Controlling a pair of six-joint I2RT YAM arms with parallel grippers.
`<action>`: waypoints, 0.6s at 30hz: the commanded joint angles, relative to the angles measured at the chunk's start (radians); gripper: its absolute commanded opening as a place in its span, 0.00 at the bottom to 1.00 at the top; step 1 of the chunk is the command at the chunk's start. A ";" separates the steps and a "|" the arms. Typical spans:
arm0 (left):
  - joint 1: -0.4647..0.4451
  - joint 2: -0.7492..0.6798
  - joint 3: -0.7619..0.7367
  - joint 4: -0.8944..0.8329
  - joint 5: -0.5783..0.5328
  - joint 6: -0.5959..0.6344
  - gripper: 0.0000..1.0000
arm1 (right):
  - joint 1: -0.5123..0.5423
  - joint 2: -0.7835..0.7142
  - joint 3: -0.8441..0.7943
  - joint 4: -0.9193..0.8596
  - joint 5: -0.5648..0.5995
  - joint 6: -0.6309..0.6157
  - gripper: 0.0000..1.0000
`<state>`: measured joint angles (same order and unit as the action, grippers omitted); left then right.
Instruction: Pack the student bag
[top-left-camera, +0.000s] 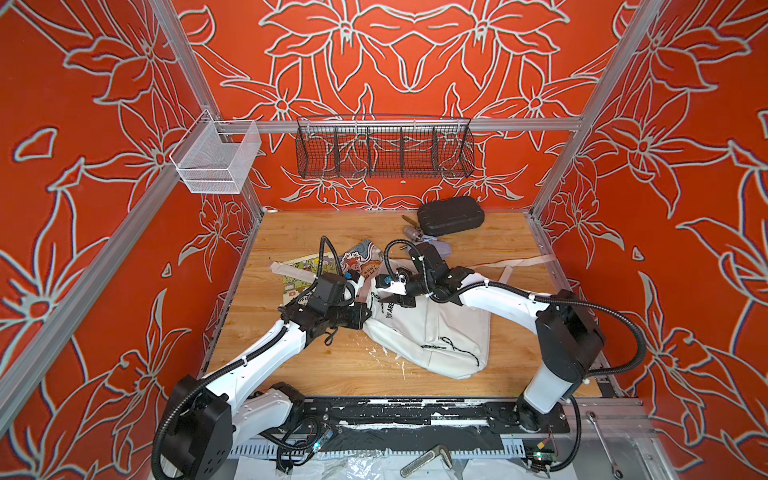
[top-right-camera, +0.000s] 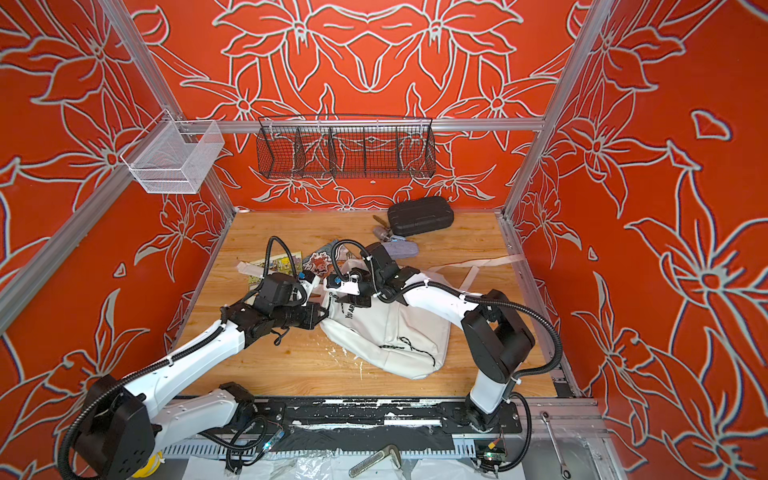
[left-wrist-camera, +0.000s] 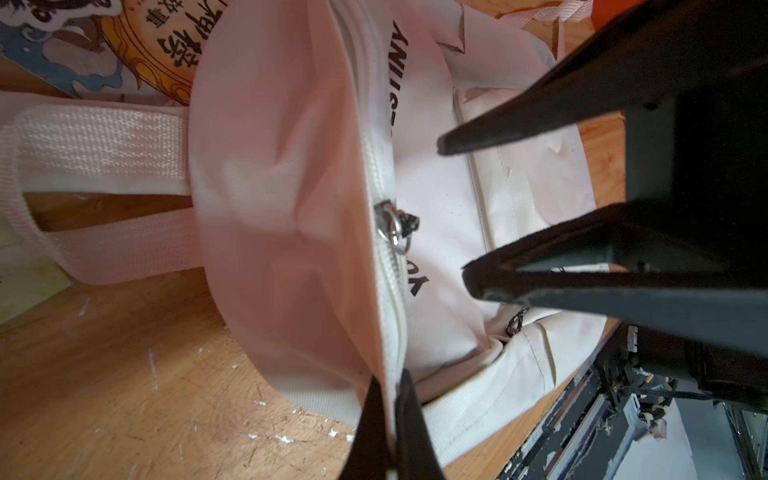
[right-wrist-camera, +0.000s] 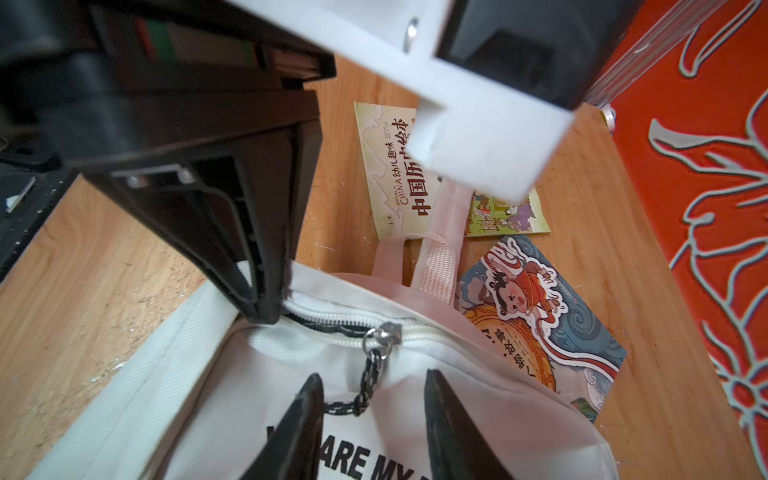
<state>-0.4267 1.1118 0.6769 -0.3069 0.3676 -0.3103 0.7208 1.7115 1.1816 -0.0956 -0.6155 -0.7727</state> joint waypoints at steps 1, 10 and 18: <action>-0.006 -0.006 0.024 0.006 0.003 0.016 0.00 | 0.010 0.036 -0.009 -0.012 -0.021 0.065 0.41; -0.006 -0.010 0.017 0.030 0.029 0.010 0.00 | 0.026 0.076 -0.027 0.134 0.138 0.266 0.37; -0.018 0.023 0.034 0.025 0.026 0.008 0.00 | 0.045 0.080 -0.022 0.145 0.077 0.276 0.12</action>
<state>-0.4332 1.1263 0.6792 -0.2989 0.3763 -0.3111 0.7532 1.7813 1.1687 0.0223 -0.4992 -0.5125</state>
